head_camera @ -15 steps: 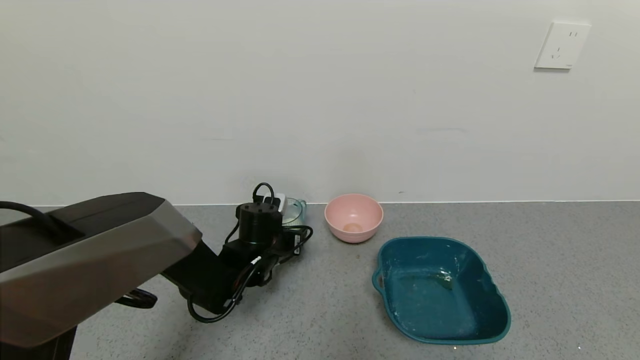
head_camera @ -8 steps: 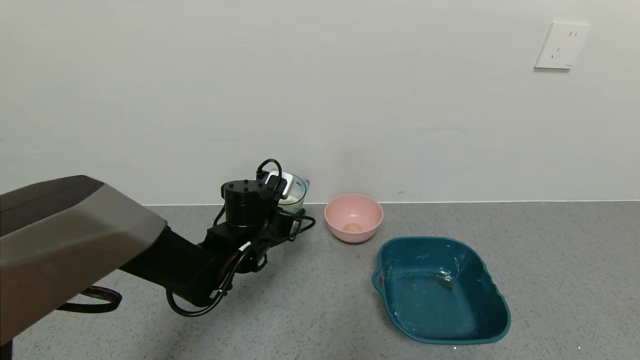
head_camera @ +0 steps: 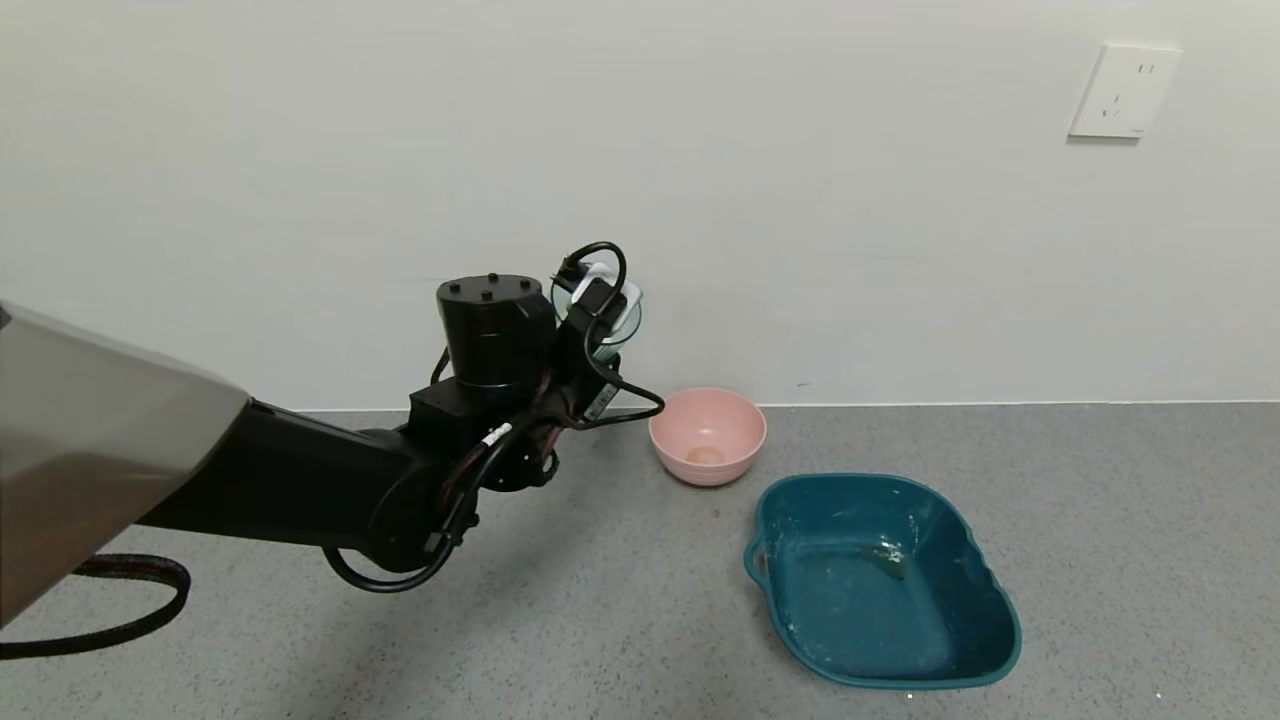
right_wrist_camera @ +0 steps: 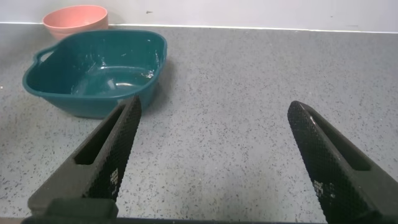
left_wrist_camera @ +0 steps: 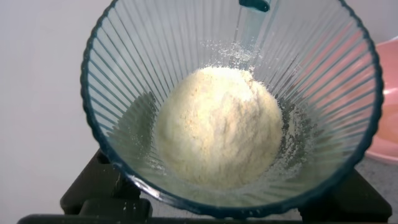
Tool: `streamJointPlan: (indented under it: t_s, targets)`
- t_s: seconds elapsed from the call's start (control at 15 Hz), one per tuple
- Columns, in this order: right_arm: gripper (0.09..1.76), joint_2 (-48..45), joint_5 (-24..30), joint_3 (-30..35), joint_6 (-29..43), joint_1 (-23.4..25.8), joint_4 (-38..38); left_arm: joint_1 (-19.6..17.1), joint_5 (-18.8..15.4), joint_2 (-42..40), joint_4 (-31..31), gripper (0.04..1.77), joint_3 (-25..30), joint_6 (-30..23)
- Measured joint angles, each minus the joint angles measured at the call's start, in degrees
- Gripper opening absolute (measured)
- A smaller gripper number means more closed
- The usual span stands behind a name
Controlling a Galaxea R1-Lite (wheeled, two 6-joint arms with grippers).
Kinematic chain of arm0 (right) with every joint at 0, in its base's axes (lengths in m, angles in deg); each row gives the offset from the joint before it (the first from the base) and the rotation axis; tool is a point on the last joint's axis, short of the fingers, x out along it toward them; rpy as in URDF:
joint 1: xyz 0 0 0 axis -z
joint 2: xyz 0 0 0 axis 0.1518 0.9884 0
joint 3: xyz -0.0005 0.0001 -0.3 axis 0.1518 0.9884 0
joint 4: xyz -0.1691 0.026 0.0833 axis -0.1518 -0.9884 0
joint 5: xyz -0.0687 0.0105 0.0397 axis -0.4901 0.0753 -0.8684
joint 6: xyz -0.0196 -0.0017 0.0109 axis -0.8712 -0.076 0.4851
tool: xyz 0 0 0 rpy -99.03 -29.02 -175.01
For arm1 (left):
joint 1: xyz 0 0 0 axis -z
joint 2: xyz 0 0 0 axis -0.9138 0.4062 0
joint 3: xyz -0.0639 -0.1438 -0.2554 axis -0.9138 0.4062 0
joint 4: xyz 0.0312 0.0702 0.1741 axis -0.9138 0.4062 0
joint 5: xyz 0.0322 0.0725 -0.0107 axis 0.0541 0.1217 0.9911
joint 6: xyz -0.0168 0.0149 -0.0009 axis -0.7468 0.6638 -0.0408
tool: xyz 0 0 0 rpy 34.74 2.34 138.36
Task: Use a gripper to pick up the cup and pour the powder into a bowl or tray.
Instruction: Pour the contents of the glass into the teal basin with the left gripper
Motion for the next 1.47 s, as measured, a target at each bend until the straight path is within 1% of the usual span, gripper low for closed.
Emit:
streamJointPlan:
  t_s: [0.13,0.2,0.33,0.4,0.67,0.87,1.0,1.13,1.27,1.47]
  targets:
    - [1.71,0.00,-0.02,0.00,0.00,0.00,-0.01,3.41,3.95,0.35,1.01,1.30,-2.36,1.16]
    - [1.71,0.00,-0.02,0.00,0.00,0.00,0.00,4.95,5.33,0.62,1.84,1.30,-3.50,1.38]
    - [1.71,0.00,-0.02,0.00,0.00,0.00,0.00,7.55,5.94,1.27,2.78,1.30,-4.92,2.43]
    - [1.71,0.00,-0.02,0.00,0.00,0.00,0.00,8.51,6.23,1.57,2.78,1.30,-5.23,4.11]
    - [1.71,0.00,-0.02,0.00,0.00,0.00,0.00,12.56,9.62,2.80,2.23,1.30,-5.53,11.84]
    - [1.71,0.00,-0.02,0.00,0.00,0.00,0.00,15.76,12.76,3.79,1.82,1.30,-5.51,18.29]
    - [1.71,0.00,-0.05,0.00,-0.02,0.00,0.00,17.88,13.53,4.46,0.57,1.30,-5.51,22.88]
    - [1.71,0.00,-0.02,0.00,-0.02,0.00,0.00,19.24,14.73,5.64,-2.04,1.30,-5.40,27.65]
    - [1.71,0.00,-0.02,0.00,0.00,0.00,-0.01,20.15,15.65,6.85,-4.66,1.30,-5.32,34.11]
    - [1.71,0.00,-0.05,0.00,0.00,0.02,-0.01,20.26,15.86,8.27,-7.58,1.30,-5.42,44.45]
